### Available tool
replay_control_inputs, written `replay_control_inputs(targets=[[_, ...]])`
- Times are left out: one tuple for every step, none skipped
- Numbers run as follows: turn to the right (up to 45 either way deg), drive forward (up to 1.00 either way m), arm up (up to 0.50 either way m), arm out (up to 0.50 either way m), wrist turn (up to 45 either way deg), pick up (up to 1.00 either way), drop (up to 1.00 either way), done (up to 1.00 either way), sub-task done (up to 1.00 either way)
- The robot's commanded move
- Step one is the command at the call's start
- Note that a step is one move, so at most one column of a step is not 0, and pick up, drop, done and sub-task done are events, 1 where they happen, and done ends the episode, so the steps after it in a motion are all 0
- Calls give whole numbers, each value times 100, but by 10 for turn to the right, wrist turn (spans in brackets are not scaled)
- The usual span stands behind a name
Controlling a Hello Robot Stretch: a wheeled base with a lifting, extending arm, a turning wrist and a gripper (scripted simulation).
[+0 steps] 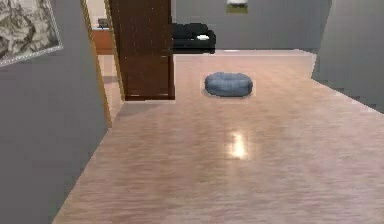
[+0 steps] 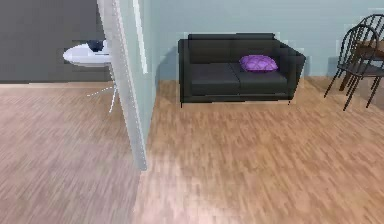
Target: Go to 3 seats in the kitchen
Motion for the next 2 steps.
replay_control_inputs(targets=[[0,65,0,0,0,0,0,0,0],[-120,0,0,0,0,0,0,0,0]])
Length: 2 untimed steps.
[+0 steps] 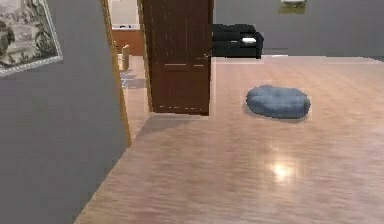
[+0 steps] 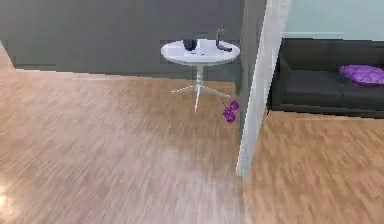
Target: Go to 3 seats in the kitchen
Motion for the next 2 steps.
replay_control_inputs(targets=[[0,100,0,0,0,0,0,0,0],[0,100,0,0,0,0,0,0,0]])
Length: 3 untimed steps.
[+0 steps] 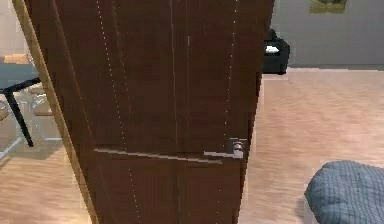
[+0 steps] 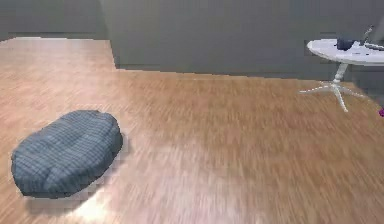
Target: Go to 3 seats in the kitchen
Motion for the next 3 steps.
replay_control_inputs(targets=[[-450,0,0,0,0,0,0,0,0],[-90,0,0,0,0,0,0,0,0],[0,70,0,0,0,0,0,0,0]])
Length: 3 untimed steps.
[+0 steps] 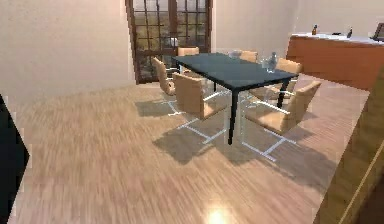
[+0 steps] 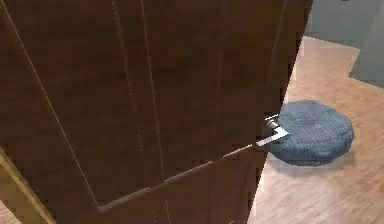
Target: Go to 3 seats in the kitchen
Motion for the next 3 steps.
replay_control_inputs(targets=[[-240,0,0,0,0,0,0,0,0],[0,45,0,0,0,0,0,0,0],[330,0,0,0,0,0,0,0,0]])
